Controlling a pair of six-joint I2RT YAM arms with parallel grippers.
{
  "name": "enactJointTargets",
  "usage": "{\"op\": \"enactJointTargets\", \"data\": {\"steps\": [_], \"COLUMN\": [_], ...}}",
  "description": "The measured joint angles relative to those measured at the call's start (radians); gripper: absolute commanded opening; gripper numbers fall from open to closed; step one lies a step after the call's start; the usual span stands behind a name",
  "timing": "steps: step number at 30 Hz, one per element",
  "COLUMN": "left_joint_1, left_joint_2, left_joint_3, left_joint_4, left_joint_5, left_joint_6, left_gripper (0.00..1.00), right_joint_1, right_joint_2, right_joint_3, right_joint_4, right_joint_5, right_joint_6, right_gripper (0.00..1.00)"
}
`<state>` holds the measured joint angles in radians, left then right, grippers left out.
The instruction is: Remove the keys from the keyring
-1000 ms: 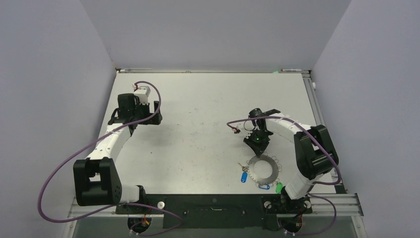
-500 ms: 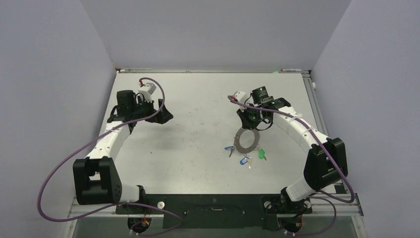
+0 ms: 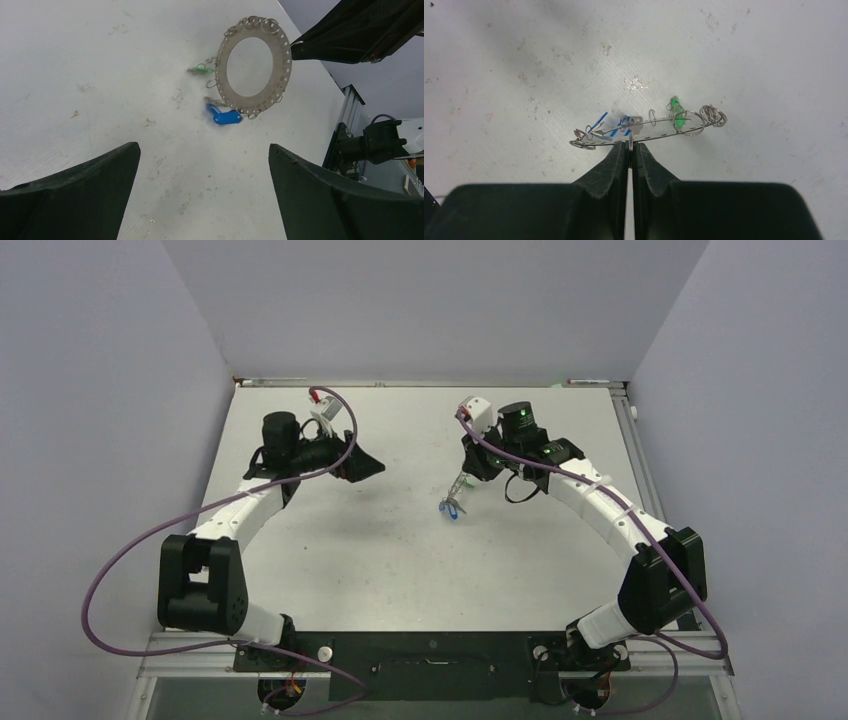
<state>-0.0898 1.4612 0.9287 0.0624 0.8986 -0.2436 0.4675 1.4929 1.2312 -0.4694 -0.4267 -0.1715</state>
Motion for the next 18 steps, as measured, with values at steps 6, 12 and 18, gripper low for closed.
{"op": "enactJointTargets", "data": {"steps": [6,12,18], "left_joint_1": [-0.134,-0.283,-0.367], "left_joint_2": [-0.005,-0.022,0.008], "left_joint_3": [-0.01,-0.035,-0.021], "left_joint_4": [0.162,0.257,0.277], "left_joint_5": [-0.083,-0.194,-0.255], "left_joint_6": [-0.059,-0.051,-0.006], "left_gripper": [0.94,0.9,0.88], "right_joint_1": [0.02,0.034,0.056], "right_joint_2": [-0.014,-0.013,-0.011], "right_joint_3": [0.03,0.055,0.086], "right_joint_4": [0.058,0.072,0.072], "right_joint_5": [0.0,0.0,0.003], "right_joint_6": [0.071,0.133,0.171], "right_gripper": [0.05,0.05,0.05]}}
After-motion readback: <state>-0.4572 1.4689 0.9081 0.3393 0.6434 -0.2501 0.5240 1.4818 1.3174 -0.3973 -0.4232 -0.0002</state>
